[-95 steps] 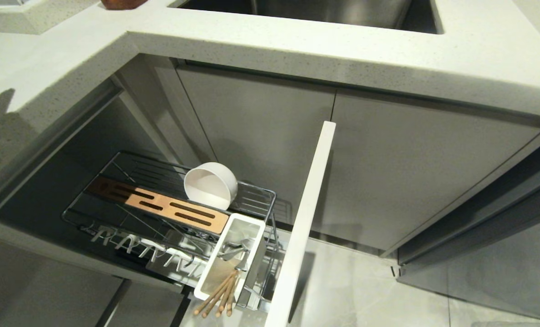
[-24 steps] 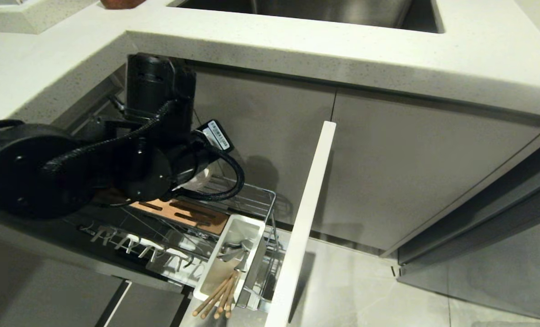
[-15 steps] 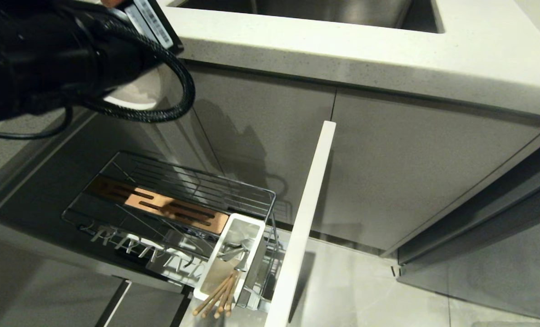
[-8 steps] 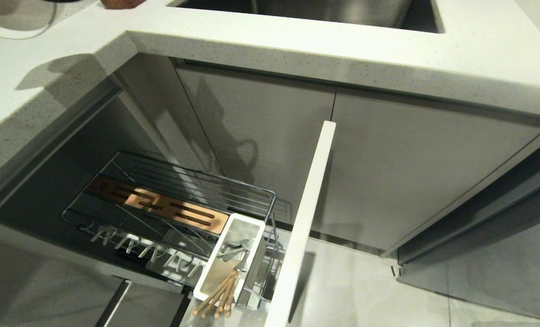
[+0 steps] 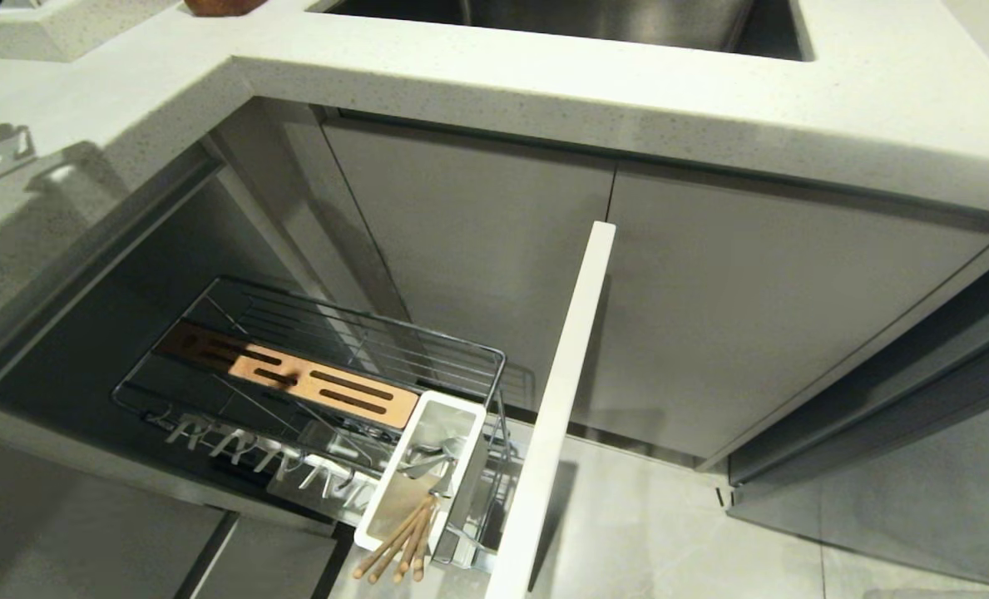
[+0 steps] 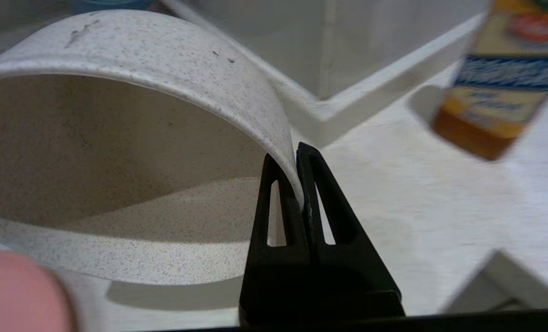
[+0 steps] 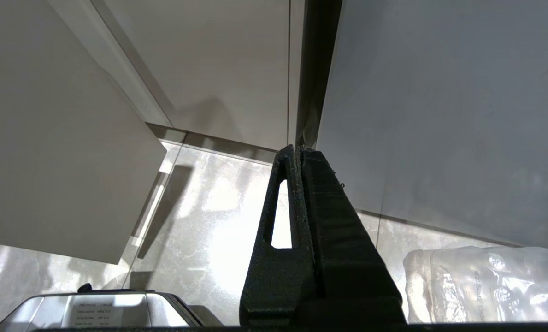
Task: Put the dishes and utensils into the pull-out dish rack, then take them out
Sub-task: Take the bowl out of the cupboard
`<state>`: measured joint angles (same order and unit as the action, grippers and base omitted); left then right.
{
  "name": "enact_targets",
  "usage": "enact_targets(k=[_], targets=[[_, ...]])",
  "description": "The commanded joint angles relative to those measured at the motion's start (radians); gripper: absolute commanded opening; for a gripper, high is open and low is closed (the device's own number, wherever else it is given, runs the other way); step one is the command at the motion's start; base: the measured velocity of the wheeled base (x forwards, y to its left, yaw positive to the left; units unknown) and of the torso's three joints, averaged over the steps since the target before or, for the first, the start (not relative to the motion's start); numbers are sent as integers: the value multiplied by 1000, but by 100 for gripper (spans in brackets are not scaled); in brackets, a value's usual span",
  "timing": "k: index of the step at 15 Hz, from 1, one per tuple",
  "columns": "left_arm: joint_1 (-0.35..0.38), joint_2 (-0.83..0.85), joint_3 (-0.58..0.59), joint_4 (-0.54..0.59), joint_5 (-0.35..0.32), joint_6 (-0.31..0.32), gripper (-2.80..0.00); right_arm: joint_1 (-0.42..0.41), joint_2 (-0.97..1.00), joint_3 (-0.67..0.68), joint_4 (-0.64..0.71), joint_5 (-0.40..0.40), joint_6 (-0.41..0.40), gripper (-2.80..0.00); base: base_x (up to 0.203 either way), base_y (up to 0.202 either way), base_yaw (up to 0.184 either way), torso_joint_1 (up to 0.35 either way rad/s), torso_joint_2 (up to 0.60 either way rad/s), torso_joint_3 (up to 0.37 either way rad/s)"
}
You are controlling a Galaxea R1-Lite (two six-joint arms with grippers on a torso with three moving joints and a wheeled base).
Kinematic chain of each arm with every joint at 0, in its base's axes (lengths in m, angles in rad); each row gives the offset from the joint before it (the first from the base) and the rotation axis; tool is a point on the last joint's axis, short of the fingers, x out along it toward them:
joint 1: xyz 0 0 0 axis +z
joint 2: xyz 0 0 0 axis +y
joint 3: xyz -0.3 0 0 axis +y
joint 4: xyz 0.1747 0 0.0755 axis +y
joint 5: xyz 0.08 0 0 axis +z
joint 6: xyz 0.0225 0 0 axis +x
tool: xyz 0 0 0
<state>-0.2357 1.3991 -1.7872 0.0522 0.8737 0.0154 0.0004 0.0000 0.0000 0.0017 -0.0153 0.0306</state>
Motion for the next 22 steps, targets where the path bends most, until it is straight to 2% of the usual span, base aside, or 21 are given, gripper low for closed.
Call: enact_targets(k=[1, 4, 6, 7, 10, 12, 14, 19, 22], targets=[[102, -42, 12, 58, -25, 1, -280, 1, 0, 3, 0, 0, 0, -280, 0, 0, 0, 0, 0, 0], [303, -87, 30, 185, -137, -1, -280, 0, 0, 3, 0, 0, 0, -280, 0, 0, 0, 0, 0, 0], [417, -109, 51, 281, -197, -14, -280, 1, 0, 3, 0, 0, 0, -280, 0, 0, 0, 0, 0, 0], [451, -124, 61, 361, -226, -33, -280, 0, 0, 3, 0, 0, 0, -280, 0, 0, 0, 0, 0, 0], [515, -162, 63, 564, -327, -97, -280, 1, 0, 2, 0, 0, 0, -280, 0, 0, 0, 0, 0, 0], [570, -167, 66, 621, -371, -135, -280, 1, 0, 2, 0, 0, 0, -280, 0, 0, 0, 0, 0, 0], [617, -180, 65, 700, -444, -157, -280, 0, 0, 3, 0, 0, 0, -280, 0, 0, 0, 0, 0, 0], [650, -198, 68, 813, -485, -208, -280, 1, 0, 3, 0, 0, 0, -280, 0, 0, 0, 0, 0, 0], [687, -197, 75, 829, -485, -239, -280, 1, 0, 3, 0, 0, 1, -280, 0, 0, 0, 0, 0, 0]])
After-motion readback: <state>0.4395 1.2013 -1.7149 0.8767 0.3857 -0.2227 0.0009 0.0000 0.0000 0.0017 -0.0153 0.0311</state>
